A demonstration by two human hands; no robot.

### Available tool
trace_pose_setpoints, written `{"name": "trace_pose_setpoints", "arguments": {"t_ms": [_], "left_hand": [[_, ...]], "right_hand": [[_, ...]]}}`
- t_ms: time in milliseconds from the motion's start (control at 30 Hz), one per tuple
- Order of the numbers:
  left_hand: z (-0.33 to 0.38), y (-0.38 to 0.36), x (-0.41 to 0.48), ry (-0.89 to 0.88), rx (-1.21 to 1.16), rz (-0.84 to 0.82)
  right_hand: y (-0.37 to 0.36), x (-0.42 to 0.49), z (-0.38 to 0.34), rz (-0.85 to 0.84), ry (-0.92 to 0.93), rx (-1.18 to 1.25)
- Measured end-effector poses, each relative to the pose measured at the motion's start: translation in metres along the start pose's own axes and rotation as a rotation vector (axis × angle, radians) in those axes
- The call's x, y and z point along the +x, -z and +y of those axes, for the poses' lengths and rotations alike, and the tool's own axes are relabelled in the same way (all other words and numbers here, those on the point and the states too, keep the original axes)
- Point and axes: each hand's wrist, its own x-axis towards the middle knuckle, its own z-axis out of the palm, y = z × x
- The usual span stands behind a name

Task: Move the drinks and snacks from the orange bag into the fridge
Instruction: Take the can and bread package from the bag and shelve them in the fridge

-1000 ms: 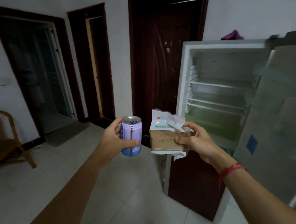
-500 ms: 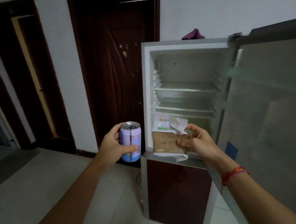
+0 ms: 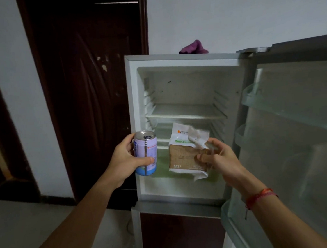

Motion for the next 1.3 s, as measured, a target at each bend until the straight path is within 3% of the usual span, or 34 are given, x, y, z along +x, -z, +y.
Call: {"name": "trace_pose_setpoints", "arguments": {"t_ms": [333,867,1300], "left_hand": [[-0.039,-0.012,0.144,-0.015,-0.045,-0.061],[-0.072,-0.072,0.362,-0.021,-0.101,-0.123],[-0.089,-0.112,0.448,0.004,-0.112,-0.071]], "right_hand": [[0.002,0.116,0.013,0.114,0.048,-0.058],[0.033,0.280,-0.001,0.463,0.127,-0.114],[0.059,0.394,0.003,0.449,0.072,-0.086]]}}
